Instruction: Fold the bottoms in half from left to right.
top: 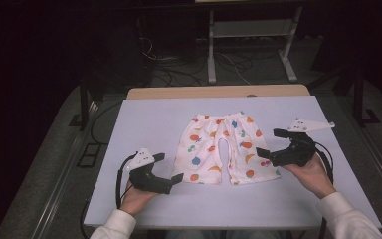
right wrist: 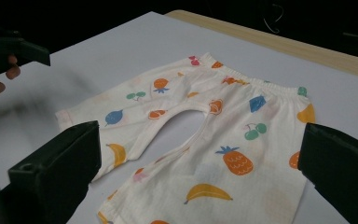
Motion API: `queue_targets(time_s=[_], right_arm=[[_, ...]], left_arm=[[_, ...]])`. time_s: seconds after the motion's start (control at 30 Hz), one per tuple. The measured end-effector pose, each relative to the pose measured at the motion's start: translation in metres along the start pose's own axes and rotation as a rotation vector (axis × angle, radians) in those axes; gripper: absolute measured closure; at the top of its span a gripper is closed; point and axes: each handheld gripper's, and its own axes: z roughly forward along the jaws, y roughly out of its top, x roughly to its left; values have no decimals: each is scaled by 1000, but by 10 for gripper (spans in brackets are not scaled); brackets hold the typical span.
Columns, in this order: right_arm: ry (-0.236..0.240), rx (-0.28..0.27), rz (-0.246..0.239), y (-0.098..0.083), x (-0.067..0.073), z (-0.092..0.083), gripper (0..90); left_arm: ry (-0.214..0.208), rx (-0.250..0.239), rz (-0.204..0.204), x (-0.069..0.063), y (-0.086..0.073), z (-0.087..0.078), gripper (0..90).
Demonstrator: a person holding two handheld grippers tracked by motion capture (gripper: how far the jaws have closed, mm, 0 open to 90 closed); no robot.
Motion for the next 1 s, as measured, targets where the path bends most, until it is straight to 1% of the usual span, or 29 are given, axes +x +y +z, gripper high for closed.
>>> queue_targets(time_s=[0.33, 0.47, 0.6, 0.7, 0.83, 0.9, 1.0], right_arm=[[-2, 27, -15, 7, -1, 12, 0], [-6, 46, -14, 8, -6, 19, 0], [-10, 52, -12, 9, -8, 22, 0], [-13, 59, -12, 10, -10, 26, 0], [-22, 72, -10, 12, -14, 35, 0], [-23, 73, -4, 14, -15, 40, 0], [-24, 79, -11, 17, -16, 44, 0]], left_arm=[[2, -3, -2, 0, 0, 0, 0], [1, -6, -5, 0, 0, -1, 0], [-1, -4, -5, 0, 0, 0, 0], [-3, -12, -12, 0, 0, -1, 0], [-4, -18, -20, 0, 0, -2, 0], [-4, -18, -20, 0, 0, -2, 0], [-5, -16, -17, 0, 0, -2, 0]])
